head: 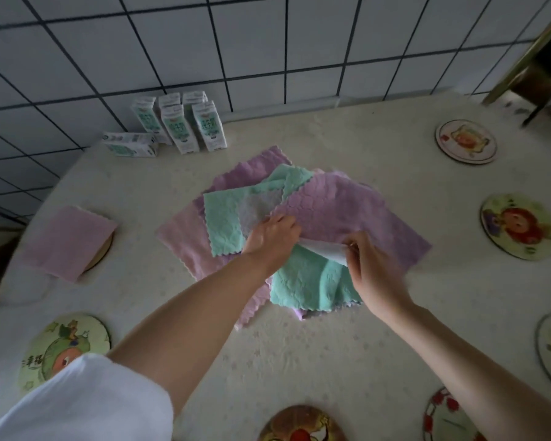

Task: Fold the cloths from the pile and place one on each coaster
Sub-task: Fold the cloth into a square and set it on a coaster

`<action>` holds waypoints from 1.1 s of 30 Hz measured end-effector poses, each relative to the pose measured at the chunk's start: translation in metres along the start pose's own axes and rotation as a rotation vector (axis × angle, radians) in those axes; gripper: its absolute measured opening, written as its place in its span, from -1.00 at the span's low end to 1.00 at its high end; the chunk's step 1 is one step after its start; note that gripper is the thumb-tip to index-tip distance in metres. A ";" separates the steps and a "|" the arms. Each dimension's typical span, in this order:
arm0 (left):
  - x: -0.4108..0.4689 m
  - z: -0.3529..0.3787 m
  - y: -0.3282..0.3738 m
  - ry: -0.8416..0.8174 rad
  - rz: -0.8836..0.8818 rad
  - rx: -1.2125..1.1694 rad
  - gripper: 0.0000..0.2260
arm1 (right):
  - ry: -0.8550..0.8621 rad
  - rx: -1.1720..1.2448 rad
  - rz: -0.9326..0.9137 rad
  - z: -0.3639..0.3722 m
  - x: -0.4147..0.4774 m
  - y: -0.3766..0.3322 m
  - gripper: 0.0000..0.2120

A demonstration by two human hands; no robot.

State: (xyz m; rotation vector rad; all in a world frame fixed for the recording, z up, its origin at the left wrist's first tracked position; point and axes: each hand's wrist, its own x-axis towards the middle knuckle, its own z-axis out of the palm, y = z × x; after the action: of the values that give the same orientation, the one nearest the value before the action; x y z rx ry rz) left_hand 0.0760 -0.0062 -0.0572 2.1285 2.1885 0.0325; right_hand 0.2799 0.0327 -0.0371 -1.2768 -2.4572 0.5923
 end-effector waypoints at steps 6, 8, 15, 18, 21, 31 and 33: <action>0.018 -0.033 -0.035 0.045 -0.092 -0.126 -0.86 | -0.011 0.028 -0.131 -0.033 0.034 -0.003 -0.87; 0.021 -0.048 -0.045 0.076 -0.149 -0.232 -0.89 | -0.062 0.027 -0.128 -0.043 0.041 -0.011 -0.84; 0.004 -0.100 -0.078 0.304 -0.242 -0.496 -0.92 | 0.125 0.011 -0.302 -0.066 0.079 -0.053 -0.69; -0.013 -0.119 -0.094 0.392 -0.293 -0.710 -0.88 | 0.190 0.019 -0.361 -0.076 0.089 -0.077 -0.71; -0.044 -0.142 -0.110 0.491 -0.383 -0.838 -0.83 | 0.197 0.040 -0.419 -0.083 0.093 -0.111 -0.75; -0.198 -0.199 -0.170 0.773 -0.463 -0.411 -0.82 | 0.159 0.098 -0.454 -0.072 0.079 -0.235 -0.69; -0.232 -0.201 -0.180 0.789 -0.480 -0.313 -0.82 | 0.158 0.139 -0.448 -0.064 0.071 -0.256 -0.70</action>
State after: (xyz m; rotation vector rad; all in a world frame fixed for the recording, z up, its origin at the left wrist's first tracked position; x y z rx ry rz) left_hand -0.1128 -0.2336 0.1408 1.5024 2.7645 1.2689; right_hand 0.0902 -0.0270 0.1496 -0.6588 -2.4069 0.5070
